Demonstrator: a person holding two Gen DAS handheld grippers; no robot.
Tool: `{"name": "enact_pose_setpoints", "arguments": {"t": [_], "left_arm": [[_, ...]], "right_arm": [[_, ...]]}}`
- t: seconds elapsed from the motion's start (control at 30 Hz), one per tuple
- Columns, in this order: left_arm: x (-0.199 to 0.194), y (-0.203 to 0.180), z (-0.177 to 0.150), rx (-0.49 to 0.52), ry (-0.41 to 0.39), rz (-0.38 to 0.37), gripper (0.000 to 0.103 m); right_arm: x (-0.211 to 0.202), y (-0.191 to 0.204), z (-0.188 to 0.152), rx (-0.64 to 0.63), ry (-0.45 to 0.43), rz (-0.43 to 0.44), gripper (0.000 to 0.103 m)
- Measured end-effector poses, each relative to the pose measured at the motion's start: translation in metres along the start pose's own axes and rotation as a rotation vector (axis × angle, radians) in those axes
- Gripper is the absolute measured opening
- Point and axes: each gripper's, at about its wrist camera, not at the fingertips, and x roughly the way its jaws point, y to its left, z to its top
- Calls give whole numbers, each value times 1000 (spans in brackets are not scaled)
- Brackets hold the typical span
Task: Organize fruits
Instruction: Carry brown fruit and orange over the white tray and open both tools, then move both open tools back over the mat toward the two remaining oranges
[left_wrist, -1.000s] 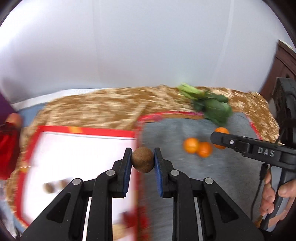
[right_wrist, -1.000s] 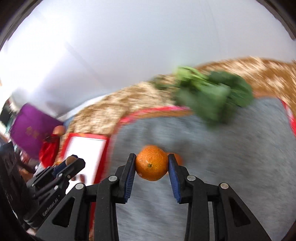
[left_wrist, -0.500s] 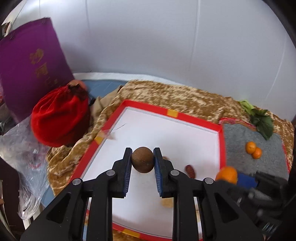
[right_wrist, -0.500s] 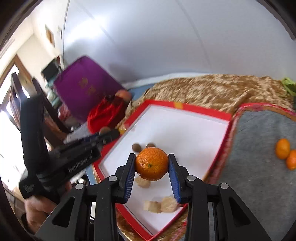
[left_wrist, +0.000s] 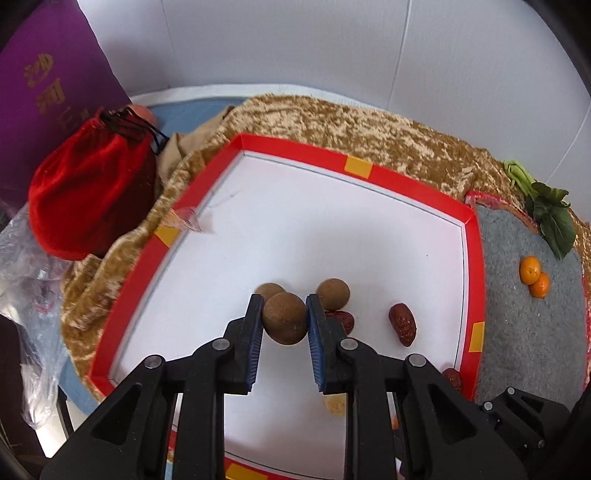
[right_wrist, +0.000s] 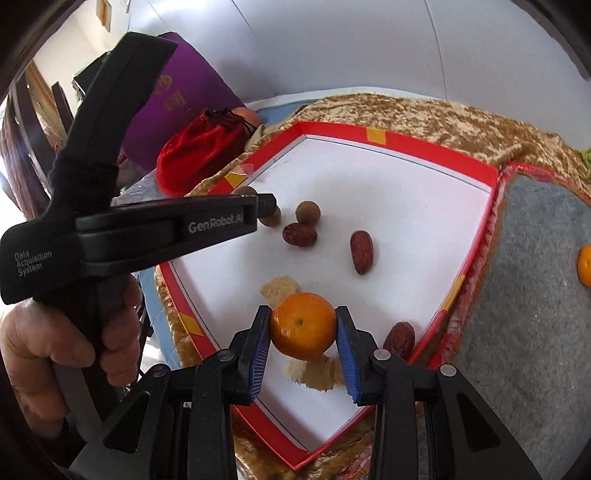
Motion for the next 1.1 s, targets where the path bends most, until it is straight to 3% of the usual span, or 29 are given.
{"name": "enact_pose_setpoints", "arguments": {"t": [0.33, 0.47, 0.5, 0.57, 0.67, 0.83, 0.93, 1.1], "left_arm": [[11, -6, -2, -5, 50, 35, 20], [8, -6, -1, -2, 29, 84, 22], [6, -6, 0, -3, 18, 98, 24], [2, -6, 1, -14, -5, 124, 47], [-10, -12, 4, -2, -73, 154, 55], [-27, -40, 9, 69, -165, 135, 61], [-30, -66, 7, 130, -195, 98, 67], [-27, -122, -3, 285, -217, 6, 68]], "right_arm": [[-5, 3, 2, -15, 3, 9, 37], [-11, 4, 4, -14, -3, 37, 38], [-15, 4, 5, -15, -12, 42, 38], [-23, 5, 7, -21, -24, 53, 38], [-41, -3, 12, -8, -63, 50, 38], [-82, -55, 27, 98, -124, -30, 40], [-108, -111, 33, 215, -133, -98, 41], [-127, -191, 25, 413, -64, -172, 43]]}}
